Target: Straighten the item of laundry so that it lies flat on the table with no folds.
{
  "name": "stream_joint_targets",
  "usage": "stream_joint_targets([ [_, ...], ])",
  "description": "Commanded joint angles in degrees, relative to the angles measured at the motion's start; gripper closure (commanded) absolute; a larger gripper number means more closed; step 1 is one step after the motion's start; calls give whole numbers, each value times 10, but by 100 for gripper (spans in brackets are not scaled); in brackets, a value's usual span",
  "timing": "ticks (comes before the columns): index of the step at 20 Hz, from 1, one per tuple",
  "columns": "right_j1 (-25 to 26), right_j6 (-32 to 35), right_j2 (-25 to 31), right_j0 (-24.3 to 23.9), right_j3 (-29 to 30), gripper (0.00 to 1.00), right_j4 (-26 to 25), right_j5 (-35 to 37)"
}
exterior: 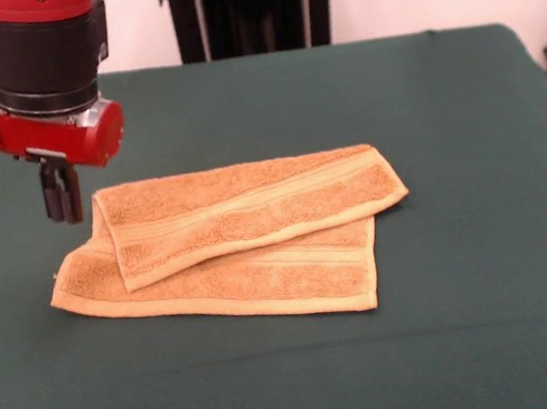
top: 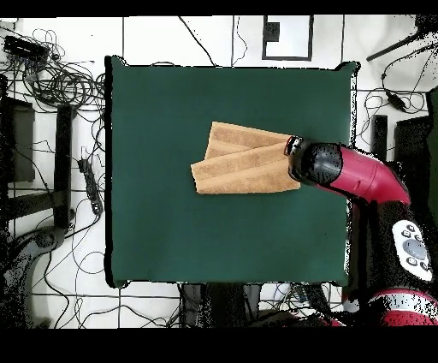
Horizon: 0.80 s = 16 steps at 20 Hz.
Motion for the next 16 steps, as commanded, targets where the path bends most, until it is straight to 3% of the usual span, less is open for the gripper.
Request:
stream_joint_targets([
  [1, 32, 8, 59, 42, 2, 100, -9, 51],
  [8, 72, 136, -10, 138, -37, 100, 15, 26],
  [16, 108, 155, -40, 180, -71, 100, 47, 25],
])
